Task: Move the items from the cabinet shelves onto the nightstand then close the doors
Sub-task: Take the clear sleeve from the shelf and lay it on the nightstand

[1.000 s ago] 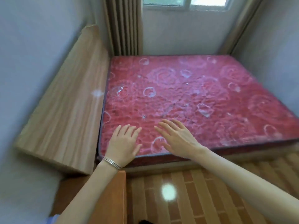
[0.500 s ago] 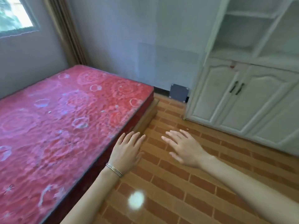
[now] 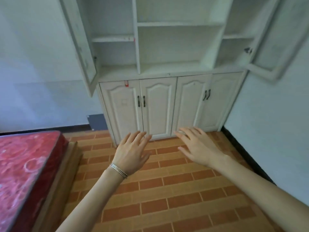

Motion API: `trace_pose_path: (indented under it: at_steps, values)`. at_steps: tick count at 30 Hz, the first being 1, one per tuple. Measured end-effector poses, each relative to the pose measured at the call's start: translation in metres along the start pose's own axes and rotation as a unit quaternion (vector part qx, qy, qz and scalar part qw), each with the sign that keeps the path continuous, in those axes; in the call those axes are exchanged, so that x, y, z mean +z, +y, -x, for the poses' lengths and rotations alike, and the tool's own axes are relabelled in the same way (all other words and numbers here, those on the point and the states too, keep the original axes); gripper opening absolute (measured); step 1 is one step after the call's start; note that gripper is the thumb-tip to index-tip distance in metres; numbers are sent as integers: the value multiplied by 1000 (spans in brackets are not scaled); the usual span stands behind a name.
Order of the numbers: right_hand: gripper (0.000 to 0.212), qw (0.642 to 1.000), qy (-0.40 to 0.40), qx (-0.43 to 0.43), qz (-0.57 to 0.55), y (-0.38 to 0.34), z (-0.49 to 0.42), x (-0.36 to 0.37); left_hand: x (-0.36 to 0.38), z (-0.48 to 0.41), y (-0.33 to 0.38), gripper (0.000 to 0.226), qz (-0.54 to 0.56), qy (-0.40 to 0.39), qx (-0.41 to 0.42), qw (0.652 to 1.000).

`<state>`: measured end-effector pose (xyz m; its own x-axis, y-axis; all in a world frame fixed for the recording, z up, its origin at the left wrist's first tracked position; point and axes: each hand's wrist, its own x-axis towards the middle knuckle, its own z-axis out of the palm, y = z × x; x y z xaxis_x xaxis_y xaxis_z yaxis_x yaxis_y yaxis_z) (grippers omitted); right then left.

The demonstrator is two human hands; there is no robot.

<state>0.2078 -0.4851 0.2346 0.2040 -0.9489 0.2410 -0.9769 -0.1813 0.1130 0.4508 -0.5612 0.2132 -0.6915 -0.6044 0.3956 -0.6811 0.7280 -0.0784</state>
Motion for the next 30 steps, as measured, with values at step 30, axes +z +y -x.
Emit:
trace_pose_path:
  at_steps: [30]
  values:
    - [51,980,17,191,53,442,-106,83,201,-505,94,57,67,-9,190,980]
